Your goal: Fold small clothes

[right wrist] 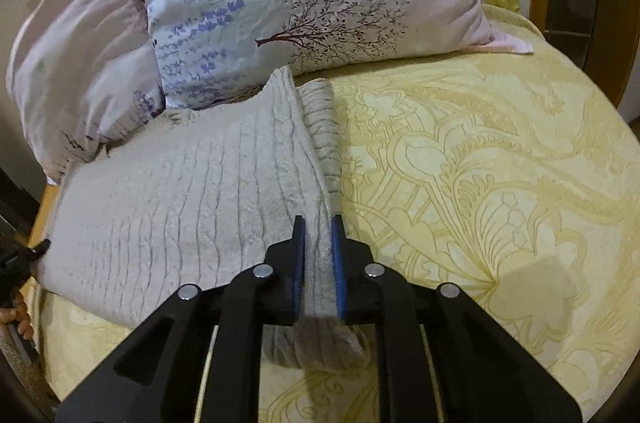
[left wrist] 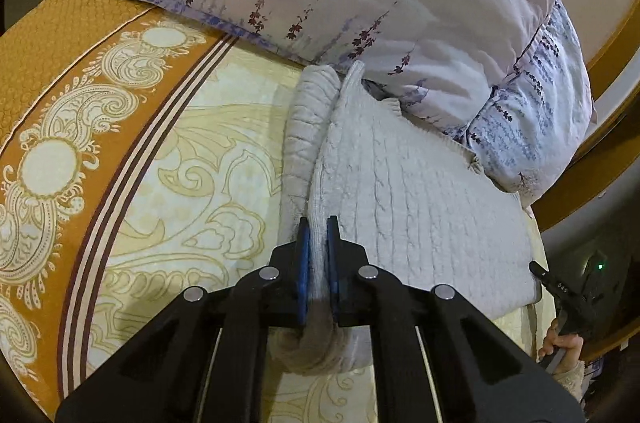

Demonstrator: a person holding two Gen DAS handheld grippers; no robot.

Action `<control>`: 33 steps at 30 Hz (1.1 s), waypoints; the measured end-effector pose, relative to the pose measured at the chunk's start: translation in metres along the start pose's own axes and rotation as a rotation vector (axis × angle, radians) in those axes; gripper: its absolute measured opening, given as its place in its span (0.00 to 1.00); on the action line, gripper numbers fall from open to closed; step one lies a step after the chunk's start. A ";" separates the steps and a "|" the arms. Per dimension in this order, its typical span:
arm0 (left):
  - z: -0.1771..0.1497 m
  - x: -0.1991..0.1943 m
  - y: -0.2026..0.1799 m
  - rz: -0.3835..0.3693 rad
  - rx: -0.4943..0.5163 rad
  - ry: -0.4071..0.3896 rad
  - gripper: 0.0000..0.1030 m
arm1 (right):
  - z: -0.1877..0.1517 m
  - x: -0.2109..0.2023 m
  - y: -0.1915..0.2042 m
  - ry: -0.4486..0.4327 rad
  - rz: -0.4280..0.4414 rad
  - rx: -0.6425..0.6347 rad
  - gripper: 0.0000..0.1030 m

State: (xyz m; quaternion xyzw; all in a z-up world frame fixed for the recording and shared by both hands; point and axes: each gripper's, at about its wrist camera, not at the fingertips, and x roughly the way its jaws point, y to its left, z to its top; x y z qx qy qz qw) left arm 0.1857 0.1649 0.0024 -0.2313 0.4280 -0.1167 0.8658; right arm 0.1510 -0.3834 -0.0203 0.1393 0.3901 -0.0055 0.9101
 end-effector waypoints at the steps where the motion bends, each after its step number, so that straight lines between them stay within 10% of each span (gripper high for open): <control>1: 0.001 -0.001 -0.001 -0.004 -0.002 0.000 0.07 | 0.001 0.000 0.001 0.003 -0.009 0.000 0.21; 5: 0.006 -0.010 0.005 -0.042 -0.044 -0.013 0.16 | 0.007 -0.014 0.004 -0.042 -0.008 0.029 0.39; 8: 0.014 -0.015 0.010 -0.043 -0.080 -0.038 0.54 | 0.012 -0.023 0.021 -0.088 0.045 0.000 0.49; 18: 0.035 0.018 0.006 -0.086 -0.126 0.044 0.61 | 0.011 0.024 0.144 0.004 0.168 -0.279 0.51; 33: 0.031 0.033 -0.006 -0.025 -0.040 0.034 0.61 | 0.000 0.057 0.190 -0.006 0.018 -0.426 0.65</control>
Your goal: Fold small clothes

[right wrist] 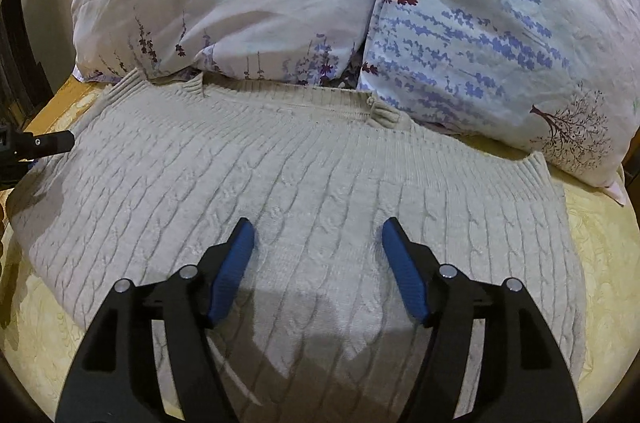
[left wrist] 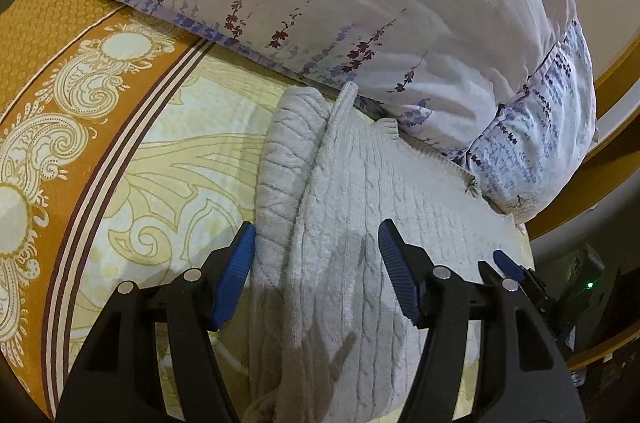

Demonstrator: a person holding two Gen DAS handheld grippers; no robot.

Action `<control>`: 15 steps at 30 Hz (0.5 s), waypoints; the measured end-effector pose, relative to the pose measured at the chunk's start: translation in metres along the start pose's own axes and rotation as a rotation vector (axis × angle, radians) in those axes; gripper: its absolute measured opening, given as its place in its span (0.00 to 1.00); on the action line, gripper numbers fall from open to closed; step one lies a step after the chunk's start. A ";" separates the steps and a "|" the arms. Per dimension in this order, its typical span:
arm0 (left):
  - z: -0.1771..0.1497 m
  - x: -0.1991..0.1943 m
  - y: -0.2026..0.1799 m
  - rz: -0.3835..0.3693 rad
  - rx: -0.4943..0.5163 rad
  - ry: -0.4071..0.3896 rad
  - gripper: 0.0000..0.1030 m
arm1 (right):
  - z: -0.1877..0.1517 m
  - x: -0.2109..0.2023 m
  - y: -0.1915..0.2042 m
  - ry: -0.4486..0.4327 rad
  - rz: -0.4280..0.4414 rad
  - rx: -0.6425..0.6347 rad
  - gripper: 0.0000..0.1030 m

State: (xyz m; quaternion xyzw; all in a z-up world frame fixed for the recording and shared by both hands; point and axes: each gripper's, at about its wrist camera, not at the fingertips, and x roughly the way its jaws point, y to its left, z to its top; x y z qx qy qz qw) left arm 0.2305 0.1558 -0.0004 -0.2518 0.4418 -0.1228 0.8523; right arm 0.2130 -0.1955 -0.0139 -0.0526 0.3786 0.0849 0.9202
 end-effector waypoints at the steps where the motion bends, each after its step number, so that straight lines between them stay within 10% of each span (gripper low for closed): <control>1: 0.000 0.000 -0.001 0.004 0.004 -0.001 0.61 | 0.000 0.000 0.001 0.000 -0.003 -0.003 0.65; 15: -0.005 0.011 -0.019 -0.007 -0.016 0.037 0.36 | 0.000 0.002 0.000 -0.004 0.003 0.006 0.66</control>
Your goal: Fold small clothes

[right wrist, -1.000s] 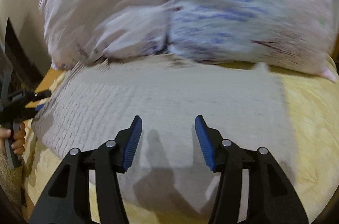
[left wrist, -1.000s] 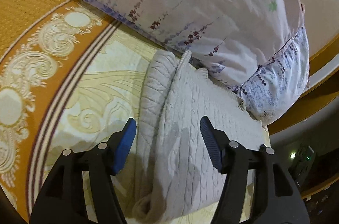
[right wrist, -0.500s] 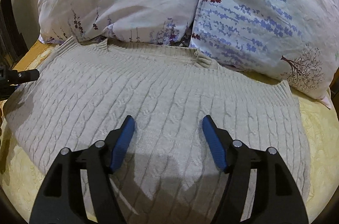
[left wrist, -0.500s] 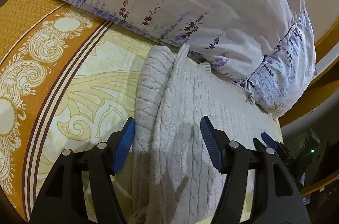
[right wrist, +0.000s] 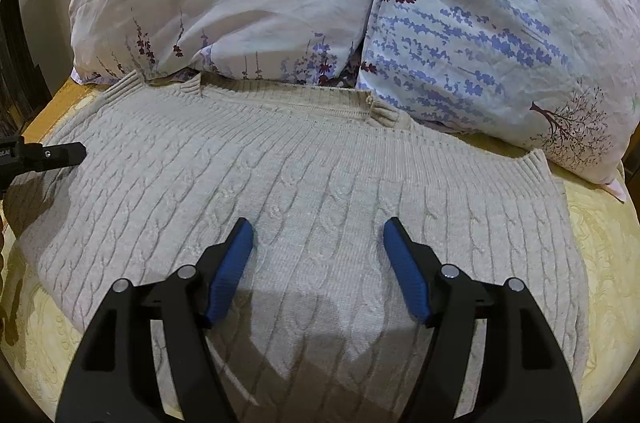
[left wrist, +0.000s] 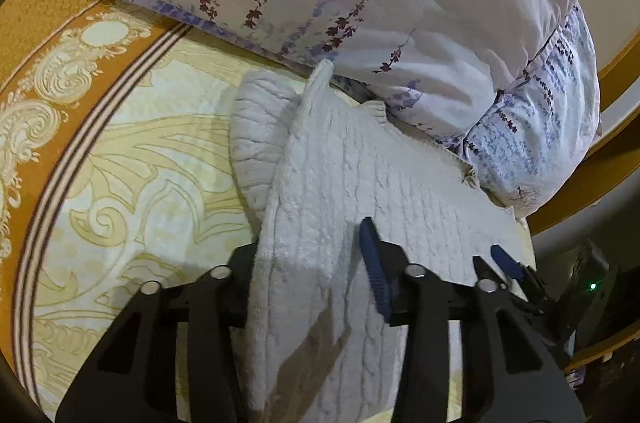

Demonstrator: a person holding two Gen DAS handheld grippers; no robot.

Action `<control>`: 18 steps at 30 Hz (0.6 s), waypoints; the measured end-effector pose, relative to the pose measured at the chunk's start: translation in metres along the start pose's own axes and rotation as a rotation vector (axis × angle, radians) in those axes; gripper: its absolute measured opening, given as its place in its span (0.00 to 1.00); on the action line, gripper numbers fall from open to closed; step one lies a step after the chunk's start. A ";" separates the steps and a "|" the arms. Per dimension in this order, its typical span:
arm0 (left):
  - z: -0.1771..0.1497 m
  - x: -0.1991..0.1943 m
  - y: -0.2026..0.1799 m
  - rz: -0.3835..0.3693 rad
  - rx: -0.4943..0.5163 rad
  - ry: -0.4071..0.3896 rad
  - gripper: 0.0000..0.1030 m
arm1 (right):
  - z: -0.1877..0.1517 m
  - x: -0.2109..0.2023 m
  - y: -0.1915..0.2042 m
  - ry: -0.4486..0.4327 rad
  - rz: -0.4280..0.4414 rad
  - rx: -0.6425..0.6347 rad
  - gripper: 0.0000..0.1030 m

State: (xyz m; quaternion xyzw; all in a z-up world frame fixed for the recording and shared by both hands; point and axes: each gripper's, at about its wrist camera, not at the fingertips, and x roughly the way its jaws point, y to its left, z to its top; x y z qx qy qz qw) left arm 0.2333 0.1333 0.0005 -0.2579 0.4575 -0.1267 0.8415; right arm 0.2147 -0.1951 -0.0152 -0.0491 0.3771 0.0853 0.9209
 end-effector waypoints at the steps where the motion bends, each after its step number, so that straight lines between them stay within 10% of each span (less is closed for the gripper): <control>1: 0.000 0.001 -0.001 -0.015 -0.012 0.003 0.29 | 0.000 0.000 0.000 0.000 0.001 0.001 0.66; 18: 0.015 -0.005 -0.103 -0.260 0.063 -0.021 0.19 | -0.002 -0.022 -0.031 -0.028 0.082 0.091 0.67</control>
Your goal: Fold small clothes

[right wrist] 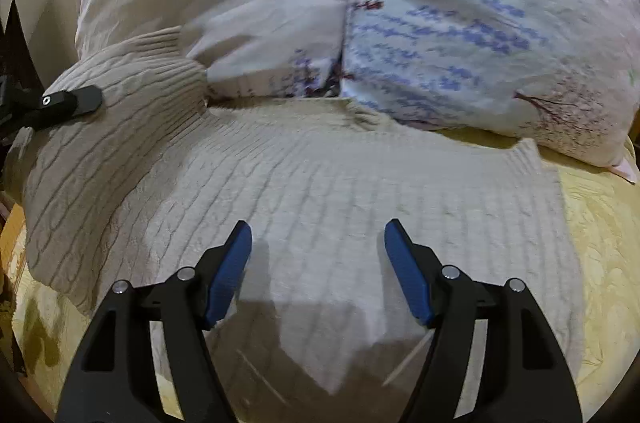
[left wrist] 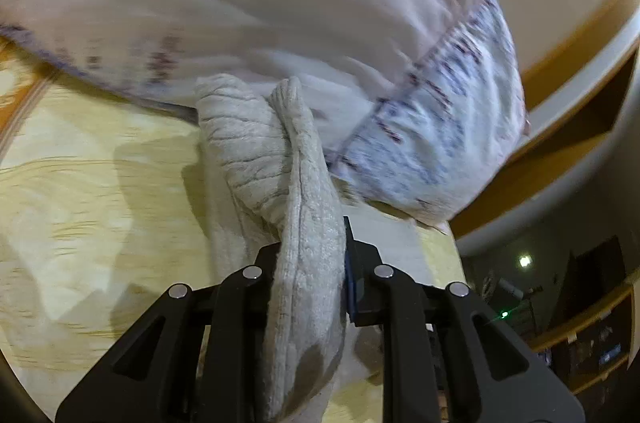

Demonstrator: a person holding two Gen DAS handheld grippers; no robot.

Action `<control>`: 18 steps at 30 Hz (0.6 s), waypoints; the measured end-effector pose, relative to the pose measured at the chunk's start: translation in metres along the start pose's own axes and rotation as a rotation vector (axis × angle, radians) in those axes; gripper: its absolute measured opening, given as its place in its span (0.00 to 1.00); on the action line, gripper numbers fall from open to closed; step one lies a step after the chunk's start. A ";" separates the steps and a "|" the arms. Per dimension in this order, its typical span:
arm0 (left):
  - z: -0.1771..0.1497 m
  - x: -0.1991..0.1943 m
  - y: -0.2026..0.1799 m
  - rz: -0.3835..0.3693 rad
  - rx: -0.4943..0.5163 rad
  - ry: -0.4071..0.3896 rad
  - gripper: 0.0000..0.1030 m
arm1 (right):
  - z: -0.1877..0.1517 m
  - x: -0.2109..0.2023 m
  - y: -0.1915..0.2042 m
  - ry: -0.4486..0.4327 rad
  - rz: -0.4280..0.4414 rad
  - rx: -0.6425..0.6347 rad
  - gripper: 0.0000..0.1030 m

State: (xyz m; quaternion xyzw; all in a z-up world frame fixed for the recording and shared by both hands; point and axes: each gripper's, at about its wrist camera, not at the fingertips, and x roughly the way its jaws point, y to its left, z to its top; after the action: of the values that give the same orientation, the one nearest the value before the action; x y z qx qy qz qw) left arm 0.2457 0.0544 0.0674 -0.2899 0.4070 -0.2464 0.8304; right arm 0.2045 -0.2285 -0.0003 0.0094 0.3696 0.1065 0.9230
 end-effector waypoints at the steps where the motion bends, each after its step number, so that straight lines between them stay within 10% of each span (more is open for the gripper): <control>1: -0.001 0.006 -0.008 -0.011 0.008 0.007 0.19 | 0.000 -0.003 -0.005 -0.007 -0.001 0.011 0.67; 12: -0.055 0.107 -0.082 -0.032 0.157 0.190 0.25 | -0.012 -0.040 -0.099 -0.048 -0.044 0.239 0.67; 16: -0.054 0.088 -0.087 -0.195 0.164 0.168 0.65 | -0.010 -0.055 -0.117 -0.066 0.048 0.302 0.67; 18: -0.052 0.069 -0.087 -0.234 0.178 0.127 0.68 | -0.005 -0.052 -0.122 -0.053 0.165 0.347 0.67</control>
State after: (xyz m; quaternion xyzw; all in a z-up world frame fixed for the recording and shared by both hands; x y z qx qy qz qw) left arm 0.2257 -0.0664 0.0636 -0.2447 0.3986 -0.3944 0.7910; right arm 0.1881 -0.3589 0.0198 0.2016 0.3561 0.1162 0.9050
